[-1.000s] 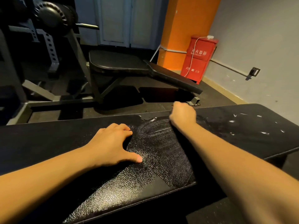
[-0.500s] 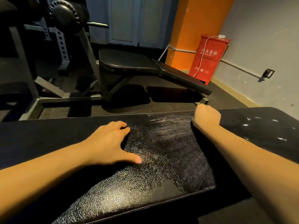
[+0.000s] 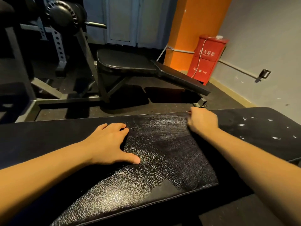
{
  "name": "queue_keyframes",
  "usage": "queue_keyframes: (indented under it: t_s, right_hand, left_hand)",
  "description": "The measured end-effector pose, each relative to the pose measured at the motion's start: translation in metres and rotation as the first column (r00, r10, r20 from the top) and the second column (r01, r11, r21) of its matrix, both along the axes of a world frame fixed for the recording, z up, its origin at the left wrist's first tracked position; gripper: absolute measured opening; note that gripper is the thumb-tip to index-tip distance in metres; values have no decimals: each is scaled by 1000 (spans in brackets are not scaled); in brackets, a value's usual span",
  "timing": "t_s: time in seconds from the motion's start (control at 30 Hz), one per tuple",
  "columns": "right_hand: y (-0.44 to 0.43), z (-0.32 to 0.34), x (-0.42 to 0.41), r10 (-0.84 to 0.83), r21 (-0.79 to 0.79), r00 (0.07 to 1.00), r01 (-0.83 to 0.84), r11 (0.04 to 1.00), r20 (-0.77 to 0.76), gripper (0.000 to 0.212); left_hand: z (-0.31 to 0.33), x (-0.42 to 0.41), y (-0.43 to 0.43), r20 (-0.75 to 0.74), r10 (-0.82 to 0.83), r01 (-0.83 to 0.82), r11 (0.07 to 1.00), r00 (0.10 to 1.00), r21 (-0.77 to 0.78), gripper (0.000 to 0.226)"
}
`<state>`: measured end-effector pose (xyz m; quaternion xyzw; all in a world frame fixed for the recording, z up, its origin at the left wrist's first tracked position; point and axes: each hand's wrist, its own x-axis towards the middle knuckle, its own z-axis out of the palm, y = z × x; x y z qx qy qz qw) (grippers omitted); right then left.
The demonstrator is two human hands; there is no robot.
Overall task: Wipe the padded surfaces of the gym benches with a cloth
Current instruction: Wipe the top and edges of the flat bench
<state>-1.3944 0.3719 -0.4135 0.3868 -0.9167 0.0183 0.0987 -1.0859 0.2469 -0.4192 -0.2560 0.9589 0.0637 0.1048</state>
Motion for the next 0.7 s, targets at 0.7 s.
queue_keyframes:
  t_s: [0.7]
  right_hand:
    - [57, 2, 5, -169, -57, 986, 168, 984, -2, 15]
  left_hand:
    - [3, -10, -1, 4, -9, 9, 1000, 1000, 28, 169]
